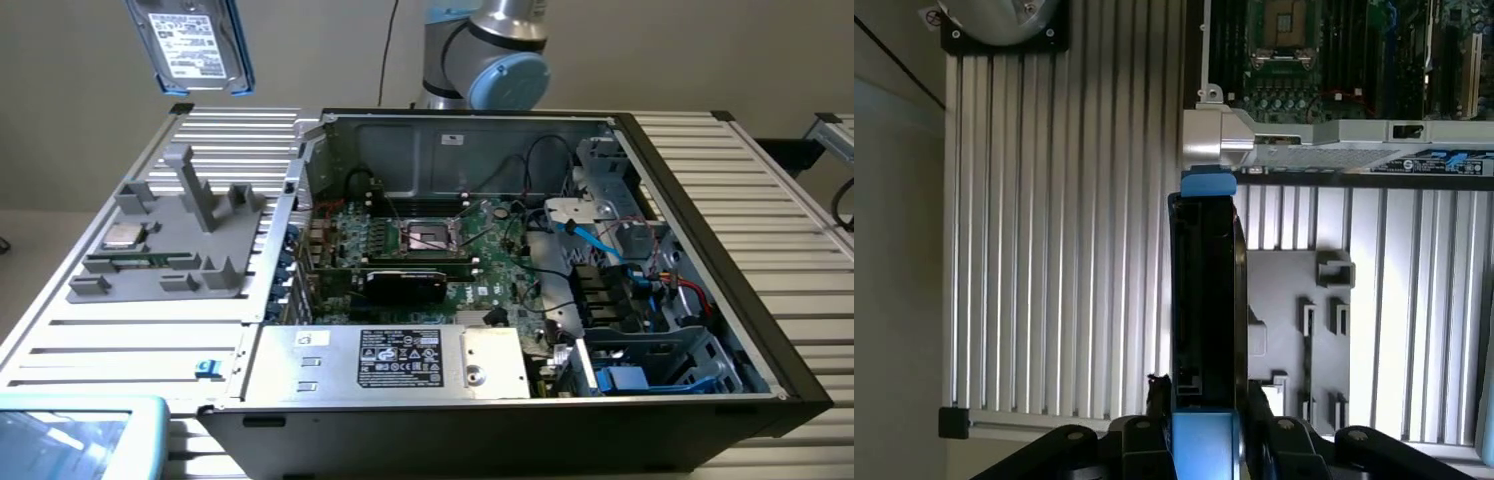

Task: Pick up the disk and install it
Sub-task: 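Pick up the disk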

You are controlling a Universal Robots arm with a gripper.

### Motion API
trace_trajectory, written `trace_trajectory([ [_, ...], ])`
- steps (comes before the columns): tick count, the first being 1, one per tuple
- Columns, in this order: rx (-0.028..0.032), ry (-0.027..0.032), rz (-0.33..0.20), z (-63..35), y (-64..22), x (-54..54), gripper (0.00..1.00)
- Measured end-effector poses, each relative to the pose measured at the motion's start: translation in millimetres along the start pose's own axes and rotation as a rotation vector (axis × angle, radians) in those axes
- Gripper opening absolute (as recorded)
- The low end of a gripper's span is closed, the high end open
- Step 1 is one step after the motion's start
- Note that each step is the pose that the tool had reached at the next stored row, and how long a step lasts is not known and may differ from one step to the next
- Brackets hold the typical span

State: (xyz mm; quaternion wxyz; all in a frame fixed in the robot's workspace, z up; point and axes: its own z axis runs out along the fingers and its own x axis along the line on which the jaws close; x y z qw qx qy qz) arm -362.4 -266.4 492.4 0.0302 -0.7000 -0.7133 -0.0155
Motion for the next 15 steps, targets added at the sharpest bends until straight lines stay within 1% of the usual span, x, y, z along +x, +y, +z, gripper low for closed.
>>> trace_trajectory([
  [4, 0.0096, -0.0025, 0.001, -7.3, 7.5, -4.3, 0.37],
  [7, 0.0149, -0.0030, 0.001, -11.3, 14.8, -8.0, 0.37],
  [8, 0.0157, -0.0031, 0.001, -11.7, 16.9, -9.1, 0.37],
  [13, 0.0157, -0.0030, 0.001, -11.7, 17.4, -9.3, 0.37],
  [15, 0.0156, -0.0030, 0.001, -11.7, 19.1, -9.7, 0.37],
])
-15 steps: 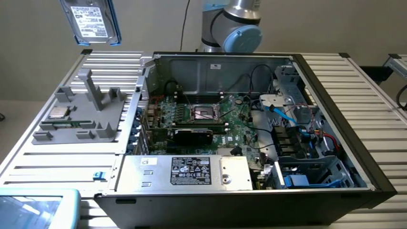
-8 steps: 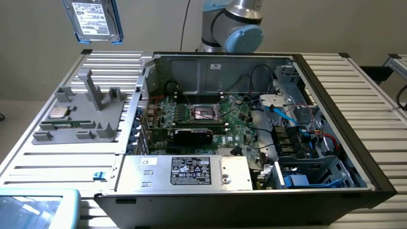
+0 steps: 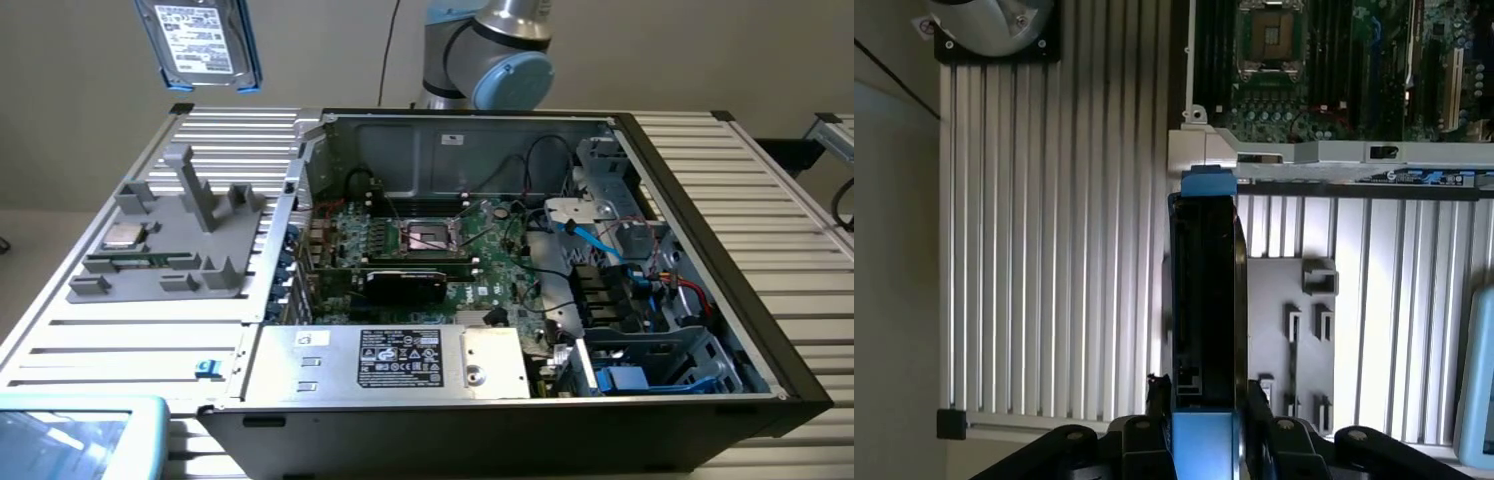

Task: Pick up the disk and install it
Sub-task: 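Pick up the disk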

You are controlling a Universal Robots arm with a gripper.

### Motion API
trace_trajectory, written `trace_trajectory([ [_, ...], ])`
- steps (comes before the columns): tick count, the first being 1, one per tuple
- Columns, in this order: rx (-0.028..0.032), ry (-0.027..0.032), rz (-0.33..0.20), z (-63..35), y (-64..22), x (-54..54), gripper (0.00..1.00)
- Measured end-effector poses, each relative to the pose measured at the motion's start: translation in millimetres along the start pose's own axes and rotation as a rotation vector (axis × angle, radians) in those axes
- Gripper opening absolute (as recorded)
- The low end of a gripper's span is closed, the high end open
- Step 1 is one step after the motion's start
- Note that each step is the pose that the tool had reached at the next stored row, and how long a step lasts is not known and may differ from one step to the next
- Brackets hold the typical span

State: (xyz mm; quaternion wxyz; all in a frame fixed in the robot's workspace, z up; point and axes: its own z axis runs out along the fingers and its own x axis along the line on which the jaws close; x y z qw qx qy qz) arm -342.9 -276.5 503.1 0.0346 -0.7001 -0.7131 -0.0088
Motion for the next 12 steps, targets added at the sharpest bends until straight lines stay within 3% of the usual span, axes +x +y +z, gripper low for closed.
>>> trace_trajectory([
  [12, 0.0001, 0.0000, 0.000, -1.8, 31.9, -9.0, 0.37],
])
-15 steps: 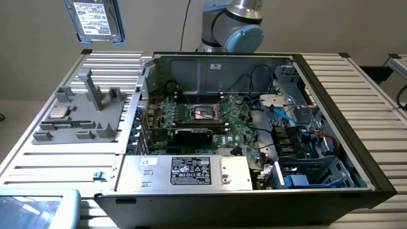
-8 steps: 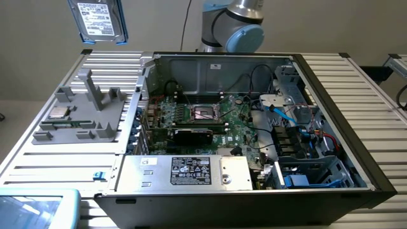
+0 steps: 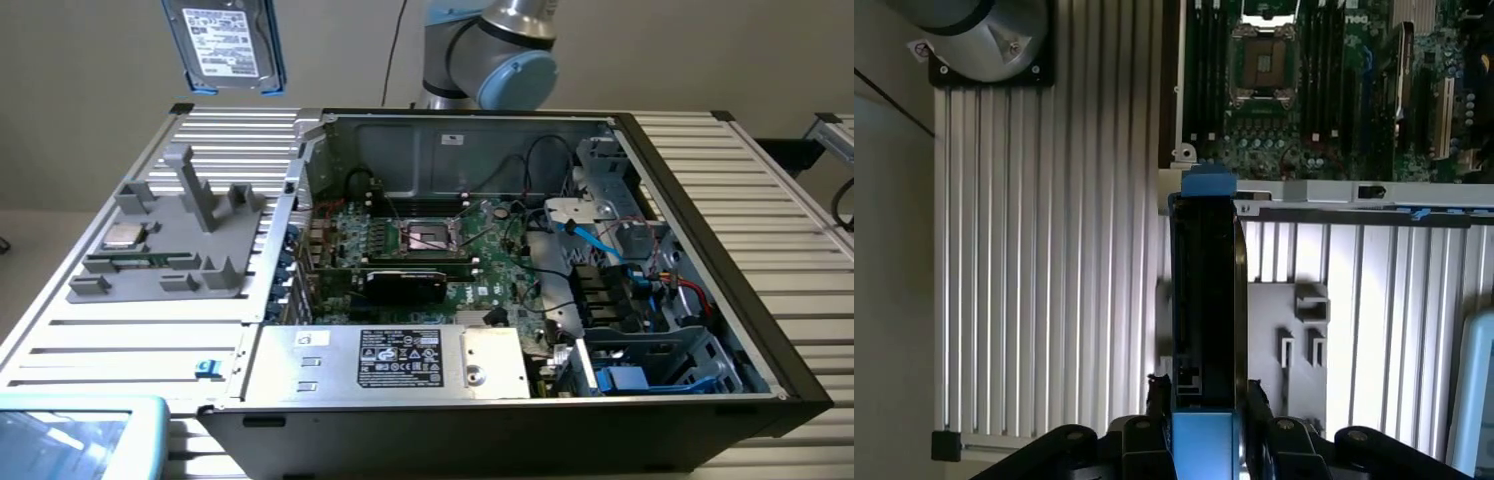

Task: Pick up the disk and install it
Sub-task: 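Pick up the disk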

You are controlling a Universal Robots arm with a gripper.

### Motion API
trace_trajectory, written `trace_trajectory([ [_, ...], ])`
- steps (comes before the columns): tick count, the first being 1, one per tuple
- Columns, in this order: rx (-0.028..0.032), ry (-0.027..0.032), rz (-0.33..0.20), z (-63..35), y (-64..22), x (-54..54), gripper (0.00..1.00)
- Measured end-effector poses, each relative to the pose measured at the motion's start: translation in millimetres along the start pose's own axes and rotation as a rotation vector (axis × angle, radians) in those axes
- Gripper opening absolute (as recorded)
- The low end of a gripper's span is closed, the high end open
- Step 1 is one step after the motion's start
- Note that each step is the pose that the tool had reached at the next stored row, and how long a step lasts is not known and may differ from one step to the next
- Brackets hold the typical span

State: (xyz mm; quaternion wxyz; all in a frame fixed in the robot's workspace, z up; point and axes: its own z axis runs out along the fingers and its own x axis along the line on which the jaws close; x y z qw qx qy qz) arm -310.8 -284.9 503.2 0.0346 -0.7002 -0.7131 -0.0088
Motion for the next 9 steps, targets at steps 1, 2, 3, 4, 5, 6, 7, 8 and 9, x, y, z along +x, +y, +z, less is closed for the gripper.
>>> trace_trajectory([
  [1, 0.0000, 0.0000, 0.000, -0.2, 2.5, -0.8, 0.37],
  [2, 0.0000, 0.0000, 0.000, -0.4, 4.9, -1.6, 0.37],
  [3, 0.0001, 0.0000, 0.000, -0.5, 7.1, -2.5, 0.37],
  [4, 0.0000, -0.0001, 0.000, -0.7, 9.3, -3.4, 0.37],
  [5, 0.0001, -0.0001, 0.000, -0.9, 11.7, -4.3, 0.37],
  [6, 0.0000, 0.0000, 0.000, -1.0, 13.9, -5.2, 0.37],
  [7, 0.0000, -0.0001, 0.000, -1.2, 16.0, -6.0, 0.37],
  [8, 0.0000, -0.0001, 0.000, -1.4, 18.1, -6.9, 0.37],
  [9, 0.0001, -0.0003, 0.000, -1.7, 20.1, -7.7, 0.37],
])
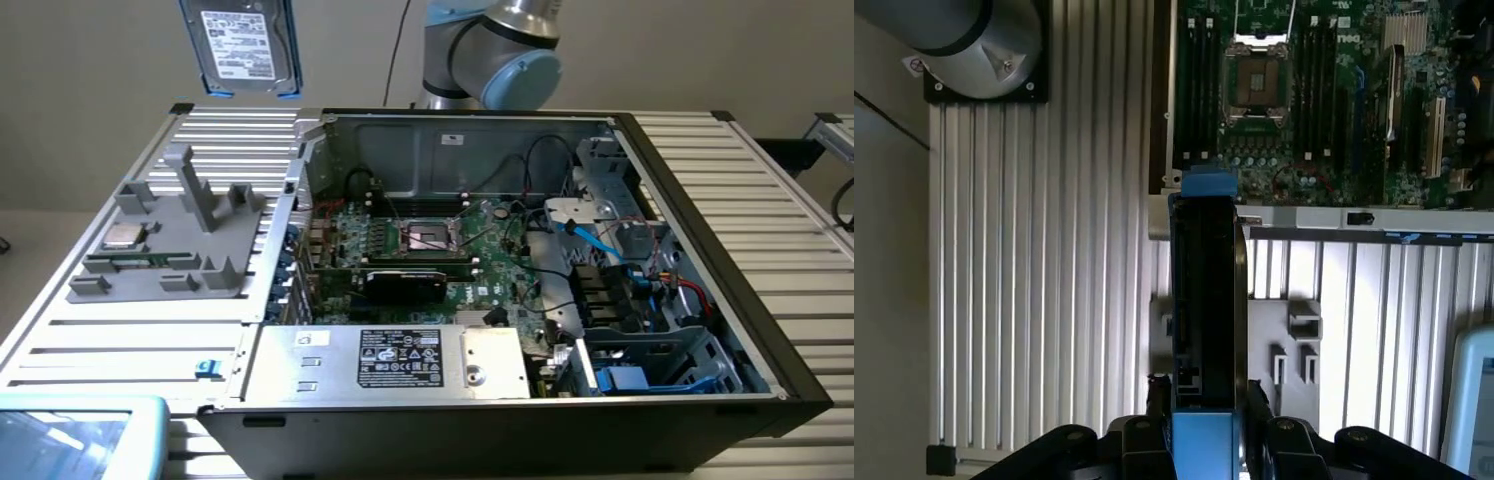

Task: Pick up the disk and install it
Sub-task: 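Pick up the disk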

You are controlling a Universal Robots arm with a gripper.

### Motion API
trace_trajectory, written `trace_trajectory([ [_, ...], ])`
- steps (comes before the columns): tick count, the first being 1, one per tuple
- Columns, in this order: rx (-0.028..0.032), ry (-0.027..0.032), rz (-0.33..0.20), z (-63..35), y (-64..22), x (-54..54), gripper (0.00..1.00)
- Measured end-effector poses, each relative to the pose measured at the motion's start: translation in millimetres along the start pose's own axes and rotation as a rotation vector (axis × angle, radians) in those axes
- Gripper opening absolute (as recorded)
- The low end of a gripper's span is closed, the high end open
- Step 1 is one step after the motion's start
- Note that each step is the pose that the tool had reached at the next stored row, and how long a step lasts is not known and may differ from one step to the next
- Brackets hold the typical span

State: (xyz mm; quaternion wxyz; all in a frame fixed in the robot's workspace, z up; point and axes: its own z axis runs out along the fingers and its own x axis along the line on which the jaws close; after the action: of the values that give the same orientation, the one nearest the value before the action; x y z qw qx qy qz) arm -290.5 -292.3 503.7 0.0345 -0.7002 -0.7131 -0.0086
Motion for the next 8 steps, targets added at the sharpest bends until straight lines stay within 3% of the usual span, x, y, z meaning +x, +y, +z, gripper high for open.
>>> trace_trajectory([
  [8, 0.0000, -0.0037, 0.000, -2.3, 15.1, -6.3, 0.37],
])
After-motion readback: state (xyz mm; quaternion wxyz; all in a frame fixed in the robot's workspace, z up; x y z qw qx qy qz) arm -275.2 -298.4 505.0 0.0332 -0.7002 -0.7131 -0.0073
